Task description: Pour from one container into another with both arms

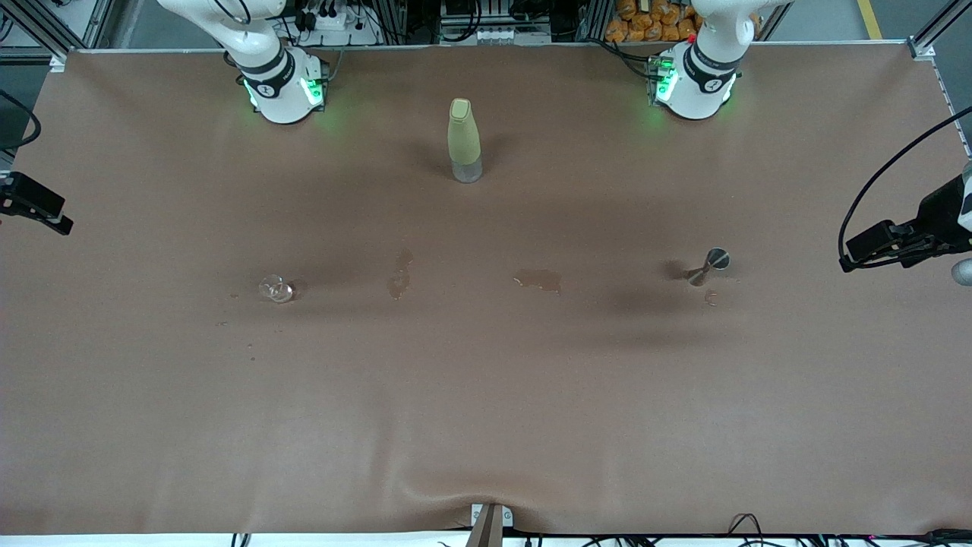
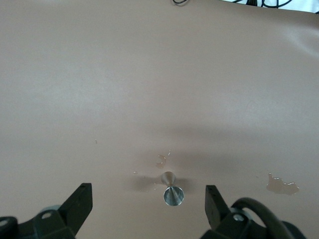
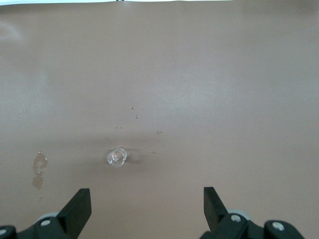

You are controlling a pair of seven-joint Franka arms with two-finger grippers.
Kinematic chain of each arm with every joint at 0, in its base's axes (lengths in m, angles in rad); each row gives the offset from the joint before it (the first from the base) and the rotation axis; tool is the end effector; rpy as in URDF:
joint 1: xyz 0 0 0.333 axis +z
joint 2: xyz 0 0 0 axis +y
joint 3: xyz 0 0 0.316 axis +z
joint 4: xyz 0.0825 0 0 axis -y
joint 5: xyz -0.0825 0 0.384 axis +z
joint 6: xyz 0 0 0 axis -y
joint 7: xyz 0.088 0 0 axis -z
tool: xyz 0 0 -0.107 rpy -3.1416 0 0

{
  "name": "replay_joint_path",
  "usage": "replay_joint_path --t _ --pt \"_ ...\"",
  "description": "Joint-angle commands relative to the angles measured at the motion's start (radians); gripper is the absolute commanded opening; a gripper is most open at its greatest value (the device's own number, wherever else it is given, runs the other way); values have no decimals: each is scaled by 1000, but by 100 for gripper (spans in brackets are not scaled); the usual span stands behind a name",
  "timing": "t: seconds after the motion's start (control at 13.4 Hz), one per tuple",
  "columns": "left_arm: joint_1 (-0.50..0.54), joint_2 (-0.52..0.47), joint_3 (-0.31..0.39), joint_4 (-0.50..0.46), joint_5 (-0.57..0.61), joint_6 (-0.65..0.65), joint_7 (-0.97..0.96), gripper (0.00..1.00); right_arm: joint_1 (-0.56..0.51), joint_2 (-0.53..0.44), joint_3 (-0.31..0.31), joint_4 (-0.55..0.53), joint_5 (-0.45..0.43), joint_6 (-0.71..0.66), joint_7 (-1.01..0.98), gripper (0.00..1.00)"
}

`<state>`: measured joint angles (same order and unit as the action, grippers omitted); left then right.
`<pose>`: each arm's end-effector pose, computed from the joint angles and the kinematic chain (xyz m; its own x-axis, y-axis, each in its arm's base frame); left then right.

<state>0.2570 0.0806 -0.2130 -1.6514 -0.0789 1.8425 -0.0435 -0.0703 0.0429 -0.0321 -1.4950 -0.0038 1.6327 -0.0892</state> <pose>0.5983 0.0244 0.5659 0.9881 0.1105 0.1067 0.1000 -0.9900 0.0995 0.5718 -0.0587 0.6421 0.9955 -0.0124 0.0938 -0.0137 -0.9998 0.0136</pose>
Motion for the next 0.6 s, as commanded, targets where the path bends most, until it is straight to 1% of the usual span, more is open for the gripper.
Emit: replay_joint_path --t 0.0,0.52 --pt "-1 -9 -3 4 11 -14 -16 100 -16 11 15 26 -16 -14 -1 100" --pt "-1 -9 -5 5 13 -14 -15 100 -16 11 15 25 -16 -17 -1 100"
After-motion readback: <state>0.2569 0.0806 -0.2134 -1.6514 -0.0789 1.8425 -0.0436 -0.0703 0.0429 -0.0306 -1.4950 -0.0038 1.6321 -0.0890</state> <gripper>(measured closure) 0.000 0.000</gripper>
